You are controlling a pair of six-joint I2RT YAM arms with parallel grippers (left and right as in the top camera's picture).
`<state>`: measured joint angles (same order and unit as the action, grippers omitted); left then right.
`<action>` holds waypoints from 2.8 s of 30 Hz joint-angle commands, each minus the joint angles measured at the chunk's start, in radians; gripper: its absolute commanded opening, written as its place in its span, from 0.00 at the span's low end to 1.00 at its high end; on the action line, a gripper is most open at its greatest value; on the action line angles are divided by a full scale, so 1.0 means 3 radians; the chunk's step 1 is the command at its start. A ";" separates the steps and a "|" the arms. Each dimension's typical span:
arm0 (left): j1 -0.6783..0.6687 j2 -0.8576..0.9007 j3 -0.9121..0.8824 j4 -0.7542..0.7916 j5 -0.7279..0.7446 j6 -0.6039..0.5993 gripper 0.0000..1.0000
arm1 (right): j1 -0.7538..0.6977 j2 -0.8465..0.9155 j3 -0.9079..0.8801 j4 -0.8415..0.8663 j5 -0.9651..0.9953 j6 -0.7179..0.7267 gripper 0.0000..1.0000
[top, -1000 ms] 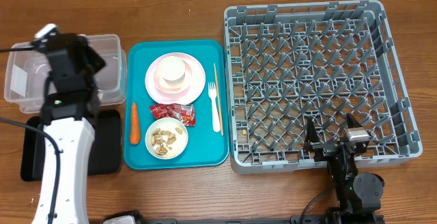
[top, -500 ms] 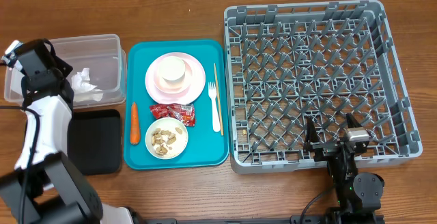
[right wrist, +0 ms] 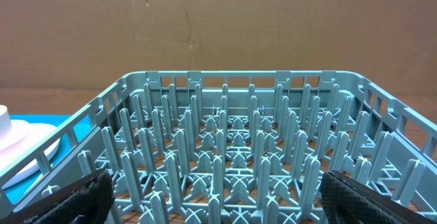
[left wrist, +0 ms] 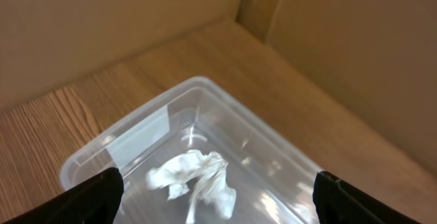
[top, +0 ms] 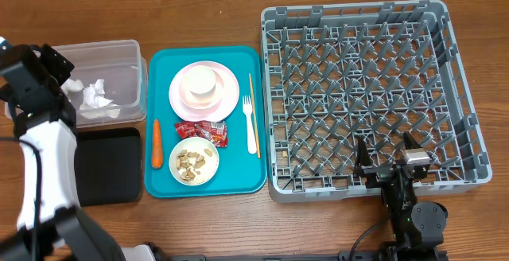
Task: Sort waste into correct bins and load items into the dishwasher
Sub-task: 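Move the napkin with the left gripper and release it into the clear bin, then lower the left gripper onto the red snack wrapper and grasp it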
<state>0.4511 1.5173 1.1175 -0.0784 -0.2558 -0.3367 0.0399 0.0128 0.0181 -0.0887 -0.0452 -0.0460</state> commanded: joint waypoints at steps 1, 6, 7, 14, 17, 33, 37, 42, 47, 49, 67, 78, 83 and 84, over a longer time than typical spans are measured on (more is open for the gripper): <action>-0.0064 -0.0561 0.0103 -0.0532 0.0547 0.0088 0.88 | -0.0006 -0.0025 -0.0034 0.0025 -0.0005 -0.0011 1.00; -0.0134 -0.1119 0.0102 -0.1882 0.1733 0.0051 1.00 | -0.0006 -0.0025 -0.0034 0.0025 -0.0005 -0.0011 1.00; -0.0160 -0.1175 0.0102 -0.2060 0.1816 0.0052 1.00 | -0.0006 -0.0025 -0.0034 0.0025 -0.0005 -0.0011 1.00; -0.0834 -0.1263 0.0102 -0.2923 0.1857 0.0712 0.97 | -0.0006 -0.0025 -0.0034 0.0025 -0.0005 -0.0011 1.00; -0.1074 -0.1211 0.0102 -0.3029 0.1601 0.0805 0.98 | -0.0006 -0.0025 -0.0034 0.0025 -0.0005 -0.0011 1.00; -0.1445 -0.0342 0.0102 -0.2871 0.1446 0.1439 0.86 | -0.0006 -0.0025 -0.0034 0.0025 -0.0005 -0.0011 1.00; -0.1443 -0.0084 0.0102 -0.2827 0.1442 0.1451 0.83 | -0.0006 -0.0025 -0.0034 0.0025 -0.0005 -0.0011 1.00; -0.1470 0.0108 0.0102 -0.2825 0.1442 0.1462 0.80 | -0.0006 -0.0025 -0.0034 0.0025 -0.0005 -0.0011 1.00; -0.1504 0.0191 0.0102 -0.2729 0.1445 0.1573 0.72 | -0.0006 -0.0025 -0.0034 0.0025 -0.0005 -0.0011 1.00; -0.1542 0.0231 0.0102 -0.2689 0.1438 0.1577 0.70 | -0.0006 -0.0025 -0.0034 0.0025 -0.0005 -0.0011 1.00; -0.1606 0.0619 0.0102 -0.2514 0.1339 0.1648 0.59 | -0.0006 -0.0025 -0.0034 0.0027 -0.0005 -0.0011 1.00; -0.1606 0.0890 0.0102 -0.2392 0.1287 0.1647 0.57 | -0.0006 -0.0025 -0.0034 0.0025 -0.0005 -0.0011 1.00; -0.1609 0.0941 0.0100 -0.2375 0.1288 0.1642 0.51 | -0.0006 -0.0025 -0.0034 0.0027 -0.0005 -0.0011 1.00; -0.1609 0.0950 0.0102 -0.2372 0.1288 0.1642 0.51 | -0.0006 -0.0025 -0.0034 0.0025 -0.0004 -0.0011 1.00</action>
<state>-0.0265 1.7828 1.1416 -0.7933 0.1375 0.1352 0.0399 0.0128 0.0181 -0.0887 -0.0452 -0.0460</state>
